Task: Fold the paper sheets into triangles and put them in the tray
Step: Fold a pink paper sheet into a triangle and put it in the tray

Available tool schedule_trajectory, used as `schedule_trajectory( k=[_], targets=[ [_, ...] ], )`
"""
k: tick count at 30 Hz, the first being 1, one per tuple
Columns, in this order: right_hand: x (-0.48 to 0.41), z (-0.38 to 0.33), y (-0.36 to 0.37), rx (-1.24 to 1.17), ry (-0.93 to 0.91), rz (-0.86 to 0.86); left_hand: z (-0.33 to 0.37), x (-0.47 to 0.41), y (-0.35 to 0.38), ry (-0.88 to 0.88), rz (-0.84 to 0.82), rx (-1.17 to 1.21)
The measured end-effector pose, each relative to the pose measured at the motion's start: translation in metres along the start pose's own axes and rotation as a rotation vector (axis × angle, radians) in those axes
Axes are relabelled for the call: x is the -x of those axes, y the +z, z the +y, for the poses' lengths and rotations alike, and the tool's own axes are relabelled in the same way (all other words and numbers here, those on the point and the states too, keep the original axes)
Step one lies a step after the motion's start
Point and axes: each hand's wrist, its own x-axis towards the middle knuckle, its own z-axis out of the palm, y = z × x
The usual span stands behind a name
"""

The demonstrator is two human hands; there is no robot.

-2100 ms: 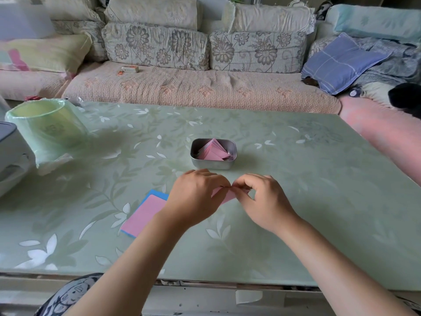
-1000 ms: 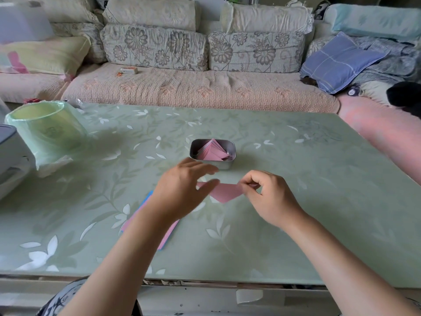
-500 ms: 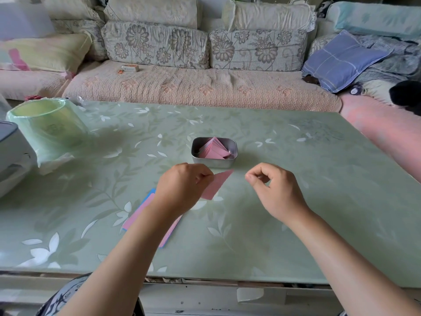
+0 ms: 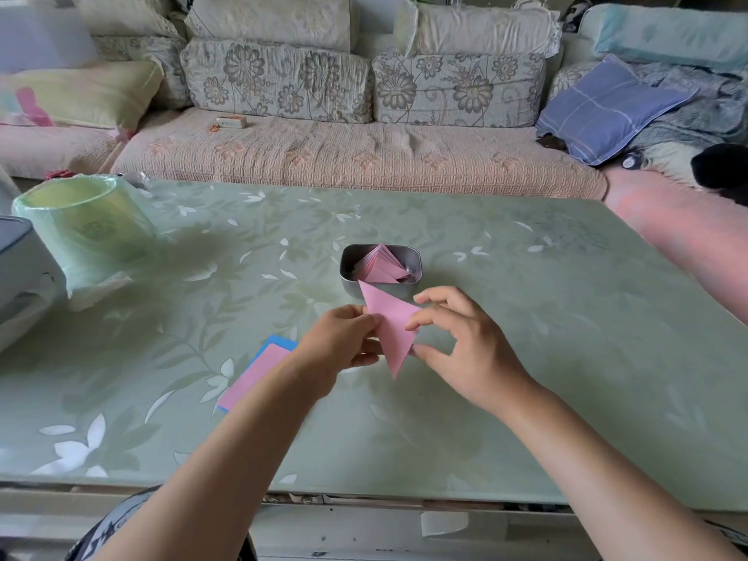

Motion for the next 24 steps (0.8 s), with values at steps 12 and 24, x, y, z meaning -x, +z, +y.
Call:
schedule_trajectory(
  k=[12,24],
  targets=[
    [-0.004,0.012,0.002,-0.377,0.362,-0.024,0.003,0.009,0.000,0.095,-0.291,-0.268],
    [-0.004,0.011,-0.001,-0.430,0.347,-0.076,-0.008,0.004,0.009,0.287,-0.034,-0.274]
  ],
)
